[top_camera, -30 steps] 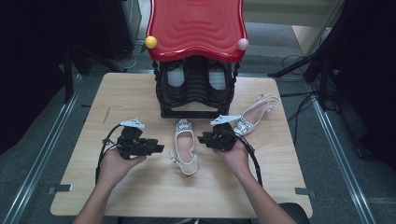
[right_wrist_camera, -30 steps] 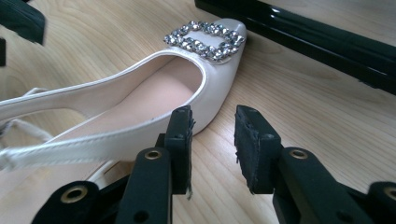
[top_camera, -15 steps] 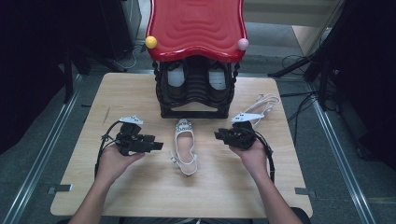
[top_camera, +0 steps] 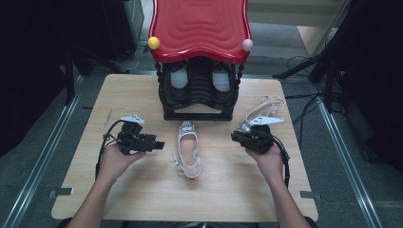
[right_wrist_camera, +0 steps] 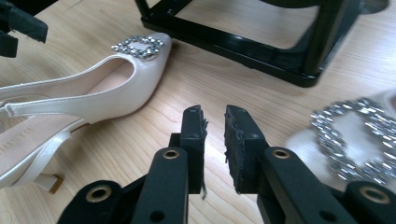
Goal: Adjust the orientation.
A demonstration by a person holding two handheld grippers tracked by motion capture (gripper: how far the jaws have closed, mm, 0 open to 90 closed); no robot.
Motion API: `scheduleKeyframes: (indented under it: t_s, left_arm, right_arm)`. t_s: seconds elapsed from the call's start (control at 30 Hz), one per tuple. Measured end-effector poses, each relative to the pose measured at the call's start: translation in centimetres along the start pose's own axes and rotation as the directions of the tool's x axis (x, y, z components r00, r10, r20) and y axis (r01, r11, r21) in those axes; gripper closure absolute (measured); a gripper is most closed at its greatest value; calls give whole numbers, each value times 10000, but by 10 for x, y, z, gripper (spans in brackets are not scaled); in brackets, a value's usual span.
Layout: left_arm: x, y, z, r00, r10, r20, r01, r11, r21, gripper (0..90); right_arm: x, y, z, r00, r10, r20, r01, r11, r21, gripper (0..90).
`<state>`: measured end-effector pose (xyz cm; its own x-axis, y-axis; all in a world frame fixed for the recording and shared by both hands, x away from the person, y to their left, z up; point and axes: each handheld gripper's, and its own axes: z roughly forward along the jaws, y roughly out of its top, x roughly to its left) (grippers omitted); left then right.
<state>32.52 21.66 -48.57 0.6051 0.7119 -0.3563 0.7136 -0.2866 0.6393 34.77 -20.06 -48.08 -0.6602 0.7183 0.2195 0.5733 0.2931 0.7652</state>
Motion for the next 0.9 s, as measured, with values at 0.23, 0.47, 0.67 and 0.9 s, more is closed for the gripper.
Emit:
scheduleKeyframes:
  t_s: [0.23,0.47,0.67,0.9]
  left_arm:
    - [3,2,4,10000,27,35,-27,9999,-153,414]
    - [7,3,5,10000,-48,17,48,9997,-255,414]
    - [7,3,4,10000,-17,-18,16,9997,-230,414]
    - [6,2,5,10000,-11,-43,11,9998,-189,412]
  right_arm:
    - [-16,-8,-14,9988,350,356,-350,9994,-21,883]
    - [-33,-14,-23,9947,741,706,-733,9972,-135,900]
    - [-46,-17,-26,9902,972,1003,-963,9953,-141,900]
    - [-64,-19,-25,9824,1184,1442,-1179,9930,-120,900]
